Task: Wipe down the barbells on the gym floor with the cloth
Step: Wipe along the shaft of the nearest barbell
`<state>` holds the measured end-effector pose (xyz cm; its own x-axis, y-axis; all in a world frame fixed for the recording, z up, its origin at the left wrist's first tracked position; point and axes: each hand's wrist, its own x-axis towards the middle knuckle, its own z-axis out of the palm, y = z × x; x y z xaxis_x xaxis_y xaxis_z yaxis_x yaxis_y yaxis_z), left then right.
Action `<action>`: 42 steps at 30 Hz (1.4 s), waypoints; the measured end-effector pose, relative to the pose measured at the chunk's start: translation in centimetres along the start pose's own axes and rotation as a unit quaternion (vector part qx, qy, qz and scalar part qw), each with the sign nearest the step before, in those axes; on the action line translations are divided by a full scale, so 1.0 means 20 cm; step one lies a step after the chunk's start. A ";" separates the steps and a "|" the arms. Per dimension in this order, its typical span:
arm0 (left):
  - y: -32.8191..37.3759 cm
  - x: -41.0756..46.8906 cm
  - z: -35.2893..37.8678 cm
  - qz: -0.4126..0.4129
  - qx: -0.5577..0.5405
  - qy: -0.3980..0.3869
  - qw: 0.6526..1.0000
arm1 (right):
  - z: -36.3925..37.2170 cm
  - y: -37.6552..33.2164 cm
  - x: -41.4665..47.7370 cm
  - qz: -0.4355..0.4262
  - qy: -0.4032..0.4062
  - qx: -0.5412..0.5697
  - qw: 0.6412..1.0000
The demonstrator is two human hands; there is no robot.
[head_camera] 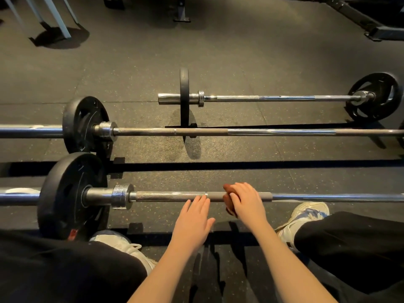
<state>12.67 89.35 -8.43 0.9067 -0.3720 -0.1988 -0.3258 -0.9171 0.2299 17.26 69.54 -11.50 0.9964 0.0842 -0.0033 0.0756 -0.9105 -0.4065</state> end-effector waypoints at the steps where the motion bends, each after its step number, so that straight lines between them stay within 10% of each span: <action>1: -0.01 -0.02 0.00 -0.001 -0.001 -0.003 1.000 | -0.01 0.04 -0.01 0.039 0.014 0.003 0.999; 5: -0.09 -0.07 0.02 -0.013 -0.009 0.006 1.000 | 0.06 -0.13 -0.05 0.124 0.054 -0.011 0.991; 12: -0.25 -0.13 0.02 -0.080 -0.018 0.043 0.996 | 0.11 -0.28 0.06 -0.056 -0.038 -0.016 0.998; 17: -0.32 -0.16 0.03 -0.091 -0.031 0.056 0.994 | 0.14 -0.29 0.00 0.082 0.039 0.004 0.996; 23: -0.36 -0.16 0.01 -0.106 -0.059 0.082 0.989 | 0.20 -0.55 0.06 -0.090 -0.057 0.000 0.994; 42: -0.52 -0.20 0.08 -0.150 -0.026 0.111 0.982 | 0.32 -0.75 0.00 -0.042 -0.055 -0.027 0.997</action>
<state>12.08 100.20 -11.60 0.9977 -0.0415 -0.0544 -0.0271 -0.9697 0.2427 15.85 85.85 -11.27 0.9766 0.2024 -0.0729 0.1634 -0.9184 -0.3605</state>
